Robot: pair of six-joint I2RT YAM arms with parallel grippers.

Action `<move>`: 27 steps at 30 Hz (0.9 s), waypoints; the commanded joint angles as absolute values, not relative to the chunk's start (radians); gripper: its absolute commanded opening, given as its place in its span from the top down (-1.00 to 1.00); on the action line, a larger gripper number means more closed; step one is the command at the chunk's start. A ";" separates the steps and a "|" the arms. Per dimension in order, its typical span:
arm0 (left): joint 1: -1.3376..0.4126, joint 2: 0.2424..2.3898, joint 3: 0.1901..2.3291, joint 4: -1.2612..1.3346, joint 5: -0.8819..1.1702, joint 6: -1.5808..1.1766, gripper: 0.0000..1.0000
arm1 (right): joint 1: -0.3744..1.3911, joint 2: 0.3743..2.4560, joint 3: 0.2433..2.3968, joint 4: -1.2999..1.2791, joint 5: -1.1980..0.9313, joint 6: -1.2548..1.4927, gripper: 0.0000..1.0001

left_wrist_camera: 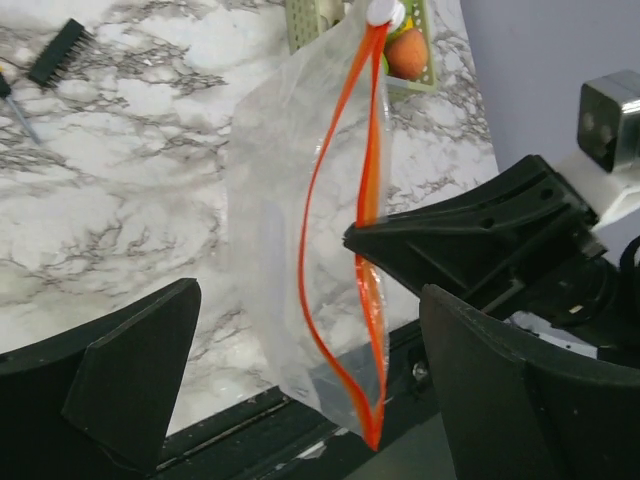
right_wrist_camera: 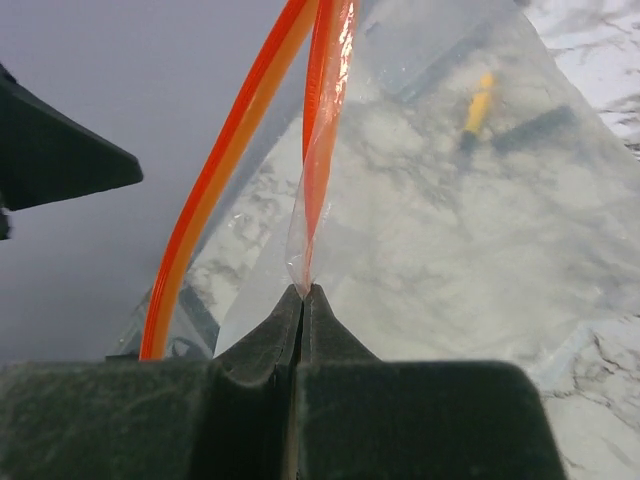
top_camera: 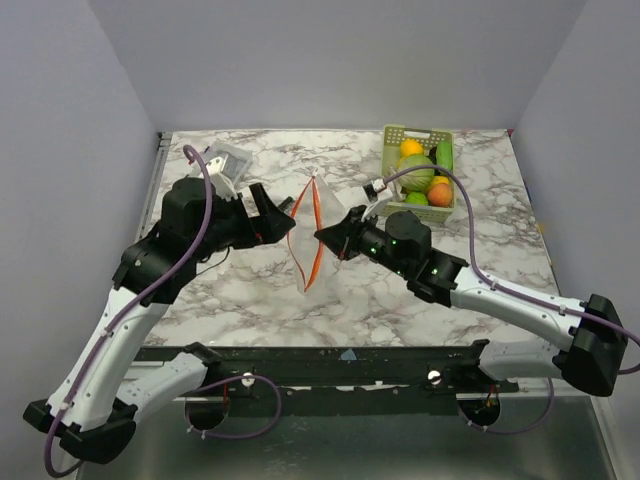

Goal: Place the food in the zip-top bag and seal the zipper
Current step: Pick up the zipper food storage bag at the center of the board.

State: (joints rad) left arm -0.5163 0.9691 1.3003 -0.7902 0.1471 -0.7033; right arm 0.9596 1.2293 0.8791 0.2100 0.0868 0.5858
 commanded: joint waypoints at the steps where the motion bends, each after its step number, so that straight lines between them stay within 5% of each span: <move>1: -0.512 0.950 1.236 -0.835 0.062 -0.589 -0.85 | 0.946 1.207 0.868 0.287 -0.087 0.604 0.99; 7: -0.512 0.984 1.243 -0.809 0.104 -0.564 -0.62 | 0.945 1.223 0.874 0.308 -0.141 0.606 0.99; 9: -0.512 1.012 1.262 -0.821 0.104 -0.553 -0.41 | 0.945 1.226 0.868 0.324 -0.153 0.620 0.99; 14: -0.511 1.062 1.312 -0.940 -0.004 -0.506 0.59 | 0.942 1.221 0.847 0.373 -0.179 0.657 0.98; 16: -0.512 1.056 1.330 -1.005 -0.098 -0.477 1.00 | 0.935 1.232 0.842 0.391 -0.204 0.668 0.55; 22: -0.512 1.063 1.466 -1.290 -0.503 -0.449 1.00 | 0.922 1.272 0.896 0.317 -0.217 0.623 -0.50; 27: -0.516 1.147 1.547 -1.405 -0.564 -0.500 1.00 | 0.922 1.283 0.966 0.188 -0.121 0.557 -0.74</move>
